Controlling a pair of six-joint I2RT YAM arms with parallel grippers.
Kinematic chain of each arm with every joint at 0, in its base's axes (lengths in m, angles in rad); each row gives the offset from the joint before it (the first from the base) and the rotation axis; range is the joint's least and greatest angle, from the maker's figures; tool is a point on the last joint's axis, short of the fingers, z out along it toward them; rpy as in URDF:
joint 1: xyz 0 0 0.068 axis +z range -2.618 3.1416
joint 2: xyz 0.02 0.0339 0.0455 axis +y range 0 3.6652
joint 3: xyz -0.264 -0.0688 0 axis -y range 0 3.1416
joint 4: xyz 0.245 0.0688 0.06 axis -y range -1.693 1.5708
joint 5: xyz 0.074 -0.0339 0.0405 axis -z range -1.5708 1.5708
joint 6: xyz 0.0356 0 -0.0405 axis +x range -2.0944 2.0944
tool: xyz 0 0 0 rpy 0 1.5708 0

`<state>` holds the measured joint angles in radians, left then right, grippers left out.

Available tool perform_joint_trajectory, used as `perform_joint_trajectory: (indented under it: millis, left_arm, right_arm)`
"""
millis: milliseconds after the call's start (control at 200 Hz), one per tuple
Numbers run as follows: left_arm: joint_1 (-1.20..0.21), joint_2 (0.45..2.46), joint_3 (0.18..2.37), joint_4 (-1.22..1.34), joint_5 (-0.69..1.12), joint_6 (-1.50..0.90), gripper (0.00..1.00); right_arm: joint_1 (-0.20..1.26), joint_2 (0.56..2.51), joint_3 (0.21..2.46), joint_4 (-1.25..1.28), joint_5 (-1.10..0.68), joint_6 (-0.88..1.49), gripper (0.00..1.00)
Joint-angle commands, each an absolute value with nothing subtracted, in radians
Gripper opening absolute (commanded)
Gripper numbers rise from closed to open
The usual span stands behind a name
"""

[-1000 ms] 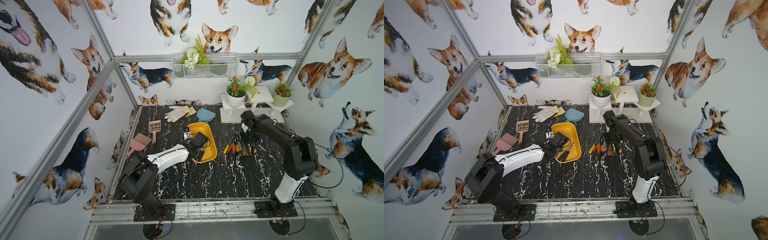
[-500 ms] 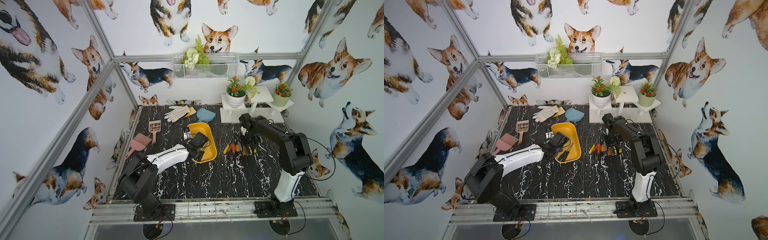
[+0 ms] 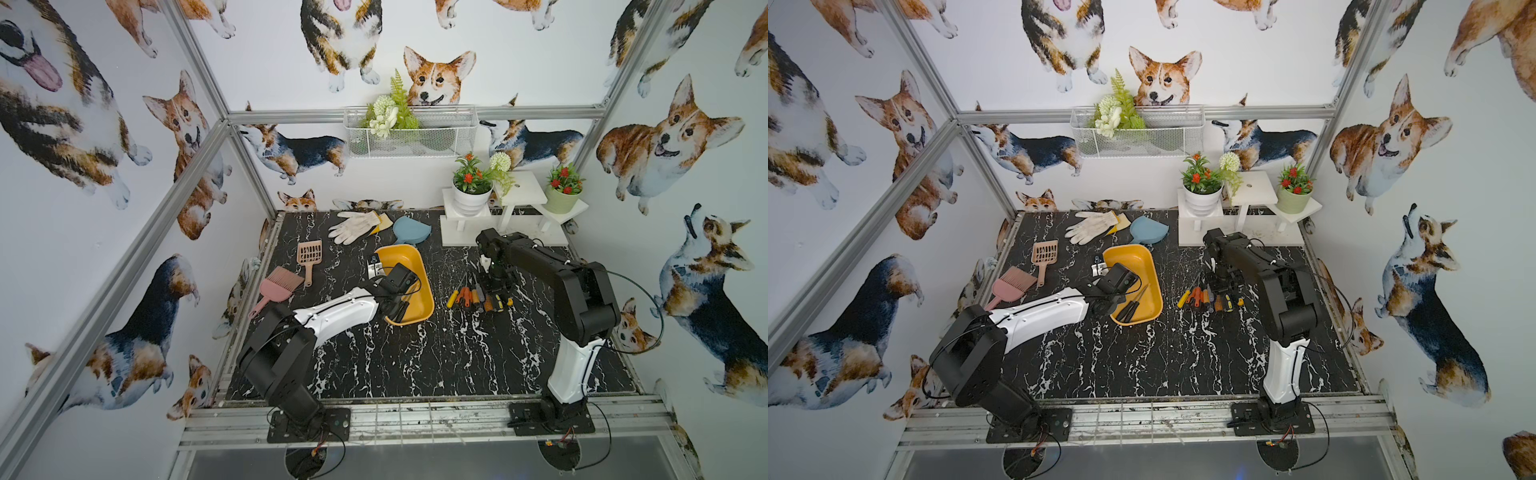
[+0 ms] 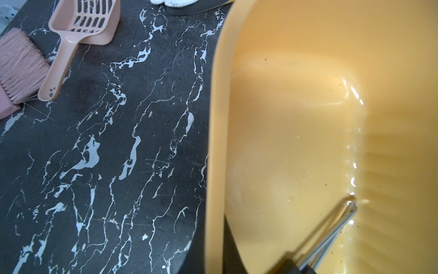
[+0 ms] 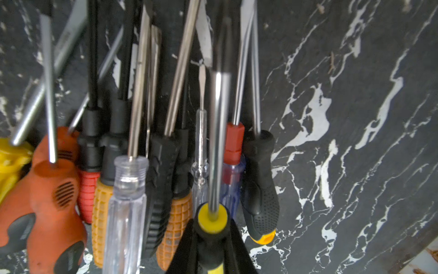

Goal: Take out the screwdriver from the storage box
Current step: Place the screwdriver at the center of the board.

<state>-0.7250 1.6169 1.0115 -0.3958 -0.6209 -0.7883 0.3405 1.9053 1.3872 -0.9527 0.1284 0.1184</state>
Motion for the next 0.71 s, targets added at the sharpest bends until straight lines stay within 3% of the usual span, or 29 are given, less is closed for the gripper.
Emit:
perform_joint_trajectory:
  millis: [0, 350, 701]
  left_arm:
    - [-0.724, 1.618, 1.020, -0.393, -0.635, -0.785, 0.00]
    - [-0.724, 1.623, 1.022, -0.392, -0.633, -0.787, 0.00]
    - [-0.724, 1.620, 1.020, -0.392, -0.631, -0.788, 0.00]
  right_arm:
    - [0.342, 1.910, 1.393, -0.963, 0.113, 0.144, 0.14]
    - [0.342, 1.910, 1.391, -0.965, 0.108, 0.149, 0.36]
    - [0.343, 1.872, 1.382, -0.954, 0.105, 0.156, 0.44]
